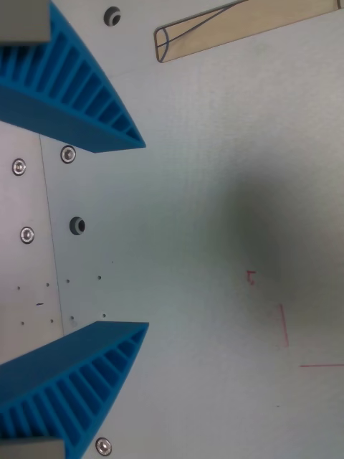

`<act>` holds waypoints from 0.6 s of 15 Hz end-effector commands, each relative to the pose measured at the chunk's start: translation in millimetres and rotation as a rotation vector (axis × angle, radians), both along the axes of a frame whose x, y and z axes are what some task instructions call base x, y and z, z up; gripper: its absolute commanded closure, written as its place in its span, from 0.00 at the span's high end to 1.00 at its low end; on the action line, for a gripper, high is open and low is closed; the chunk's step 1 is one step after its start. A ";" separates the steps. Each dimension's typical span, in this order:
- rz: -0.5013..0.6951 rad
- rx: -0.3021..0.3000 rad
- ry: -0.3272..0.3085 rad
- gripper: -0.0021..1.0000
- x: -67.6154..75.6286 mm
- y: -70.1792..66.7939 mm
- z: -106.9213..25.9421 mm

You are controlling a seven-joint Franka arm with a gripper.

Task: Rotate around base negative y

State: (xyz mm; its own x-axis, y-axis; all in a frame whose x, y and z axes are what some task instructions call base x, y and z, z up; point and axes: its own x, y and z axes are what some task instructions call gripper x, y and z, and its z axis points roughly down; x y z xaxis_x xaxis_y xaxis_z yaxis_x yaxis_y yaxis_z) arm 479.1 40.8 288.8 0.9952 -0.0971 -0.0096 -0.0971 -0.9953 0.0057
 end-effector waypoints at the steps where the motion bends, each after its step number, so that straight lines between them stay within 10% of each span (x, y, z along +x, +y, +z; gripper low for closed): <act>1: 0.000 0.000 -0.015 1.00 0.1 -0.1 1.6; 9: 0.000 0.000 -0.109 1.00 0.1 -0.1 1.6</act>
State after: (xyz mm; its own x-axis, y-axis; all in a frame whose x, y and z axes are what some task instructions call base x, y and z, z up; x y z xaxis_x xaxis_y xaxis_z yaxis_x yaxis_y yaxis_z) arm 482.4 41.1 290.2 0.9953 -0.0970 0.0059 -0.0971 -0.9953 0.0029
